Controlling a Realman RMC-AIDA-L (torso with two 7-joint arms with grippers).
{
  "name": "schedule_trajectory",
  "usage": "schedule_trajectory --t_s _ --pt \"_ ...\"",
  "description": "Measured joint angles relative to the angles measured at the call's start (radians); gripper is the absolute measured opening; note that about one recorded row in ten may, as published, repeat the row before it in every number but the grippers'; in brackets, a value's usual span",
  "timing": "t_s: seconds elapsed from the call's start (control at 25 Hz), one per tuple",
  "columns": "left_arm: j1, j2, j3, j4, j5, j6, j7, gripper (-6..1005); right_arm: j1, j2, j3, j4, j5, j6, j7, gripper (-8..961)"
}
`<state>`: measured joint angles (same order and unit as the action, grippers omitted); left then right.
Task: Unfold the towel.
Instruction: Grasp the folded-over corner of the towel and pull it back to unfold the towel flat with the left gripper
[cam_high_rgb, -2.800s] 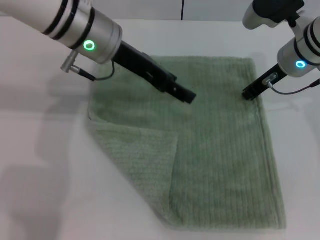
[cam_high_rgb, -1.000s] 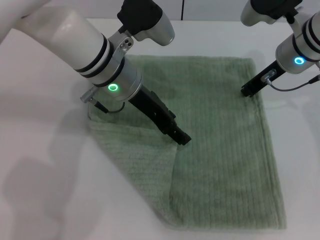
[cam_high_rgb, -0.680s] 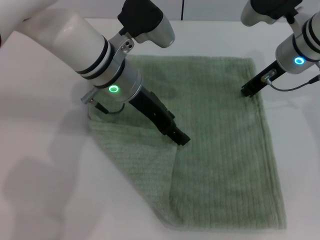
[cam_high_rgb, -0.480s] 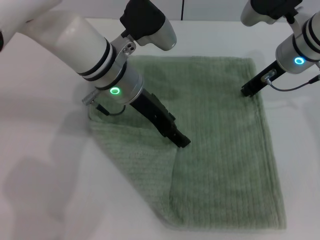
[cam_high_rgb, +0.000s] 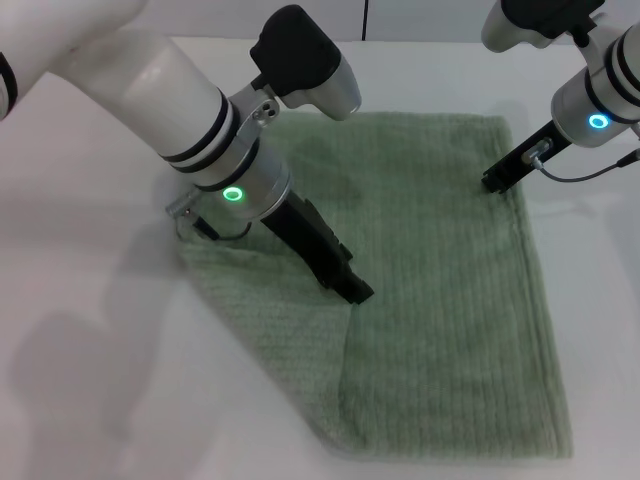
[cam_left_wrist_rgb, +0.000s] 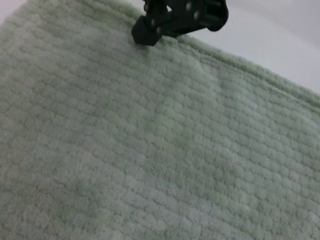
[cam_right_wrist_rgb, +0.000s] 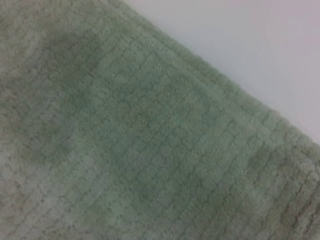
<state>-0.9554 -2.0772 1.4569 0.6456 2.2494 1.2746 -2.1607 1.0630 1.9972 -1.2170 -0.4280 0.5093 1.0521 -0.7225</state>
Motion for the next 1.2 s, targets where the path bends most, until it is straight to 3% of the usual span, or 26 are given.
schedule_trajectory --t_s 0.04,0.2,0.6,1.04,1.2 --pt "0.000 -0.001 0.004 0.000 -0.001 -0.001 0.000 791 0.000 0.000 0.001 -0.001 0.000 0.000 0.000 -1" --pt "0.000 -0.001 0.006 0.000 -0.001 -0.001 0.000 596 0.000 0.000 0.001 -0.001 0.000 0.000 0.000 -1" --pt "0.000 0.000 0.013 0.003 -0.002 -0.010 -0.005 529 -0.003 0.000 0.000 -0.003 0.000 0.000 0.000 -1" --pt "0.008 0.005 0.012 0.014 -0.002 0.013 0.008 117 -0.003 0.000 -0.001 -0.005 0.000 0.000 0.000 -1" --pt "0.008 0.005 0.009 0.020 -0.002 0.034 0.018 91 -0.003 0.000 -0.001 -0.006 0.000 0.000 -0.001 -1"
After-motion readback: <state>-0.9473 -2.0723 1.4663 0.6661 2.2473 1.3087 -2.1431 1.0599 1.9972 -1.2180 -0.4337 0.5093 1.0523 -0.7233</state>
